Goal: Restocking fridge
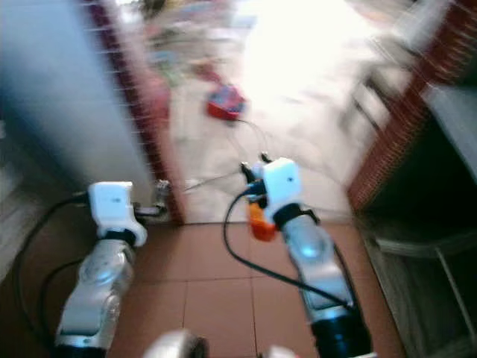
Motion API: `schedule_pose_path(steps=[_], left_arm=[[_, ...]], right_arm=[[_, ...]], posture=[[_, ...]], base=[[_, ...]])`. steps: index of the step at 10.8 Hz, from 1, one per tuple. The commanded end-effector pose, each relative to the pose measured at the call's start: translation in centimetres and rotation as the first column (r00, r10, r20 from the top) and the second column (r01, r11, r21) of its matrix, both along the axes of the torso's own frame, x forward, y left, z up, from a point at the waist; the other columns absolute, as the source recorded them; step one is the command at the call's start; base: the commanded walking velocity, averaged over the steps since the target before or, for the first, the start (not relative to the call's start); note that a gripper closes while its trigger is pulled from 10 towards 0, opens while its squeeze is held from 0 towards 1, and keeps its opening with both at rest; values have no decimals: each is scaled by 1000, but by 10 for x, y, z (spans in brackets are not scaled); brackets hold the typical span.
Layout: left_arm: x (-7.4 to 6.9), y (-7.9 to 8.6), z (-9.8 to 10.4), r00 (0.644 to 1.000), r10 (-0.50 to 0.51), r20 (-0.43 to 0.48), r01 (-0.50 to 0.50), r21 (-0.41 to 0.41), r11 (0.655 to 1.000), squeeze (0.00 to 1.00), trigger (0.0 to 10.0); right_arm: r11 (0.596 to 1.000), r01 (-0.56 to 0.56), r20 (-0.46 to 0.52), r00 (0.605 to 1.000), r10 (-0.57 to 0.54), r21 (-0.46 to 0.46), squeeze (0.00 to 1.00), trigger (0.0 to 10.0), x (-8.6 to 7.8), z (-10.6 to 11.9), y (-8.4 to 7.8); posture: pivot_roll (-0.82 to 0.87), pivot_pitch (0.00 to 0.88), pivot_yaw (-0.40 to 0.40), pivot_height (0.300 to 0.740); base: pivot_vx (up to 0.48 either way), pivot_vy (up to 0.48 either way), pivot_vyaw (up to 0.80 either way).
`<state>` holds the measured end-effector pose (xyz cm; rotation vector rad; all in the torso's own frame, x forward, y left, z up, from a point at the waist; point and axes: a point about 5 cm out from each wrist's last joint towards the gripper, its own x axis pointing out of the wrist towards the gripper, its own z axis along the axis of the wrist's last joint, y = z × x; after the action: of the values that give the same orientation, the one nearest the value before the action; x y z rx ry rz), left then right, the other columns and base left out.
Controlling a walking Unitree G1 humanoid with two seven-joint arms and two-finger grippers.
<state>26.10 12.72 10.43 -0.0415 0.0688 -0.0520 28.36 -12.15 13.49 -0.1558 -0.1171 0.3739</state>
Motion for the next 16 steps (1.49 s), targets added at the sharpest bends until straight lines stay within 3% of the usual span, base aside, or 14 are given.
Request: schedule_pose_path(steps=[1, 10, 12, 16], left_arm=[[1, 5, 0, 1000, 3, 0, -3, 7, 1000, 0, 10000], [-6, 9, -4, 999, 37, -16, -37, -13, 999, 0, 10000], [-7, 8, -4, 999, 33, -20, -34, -19, 999, 0, 10000], [-7, 7, -6, 999, 27, -38, -28, -31, 999, 0, 10000]], right_arm=[[1000, -15, 39, 999, 14, 12, 0, 10000, 2, 9, 4], [1000, -14, 24, 1000, 14, 2, 0, 10000, -3, 3, 3], [1000, -4, 14, 1000, 3, 20, 0, 10000, -2, 3, 0], [999, -10, 16, 1000, 9, 34, 0, 10000, -2, 5, 1]], posture=[[15, 35, 19, 740], [15, 44, 16, 740], [13, 45, 18, 740], [12, 49, 14, 740]], base=[[0, 0, 800], [0, 0, 800], [0, 0, 0], [0, 480, 0]])
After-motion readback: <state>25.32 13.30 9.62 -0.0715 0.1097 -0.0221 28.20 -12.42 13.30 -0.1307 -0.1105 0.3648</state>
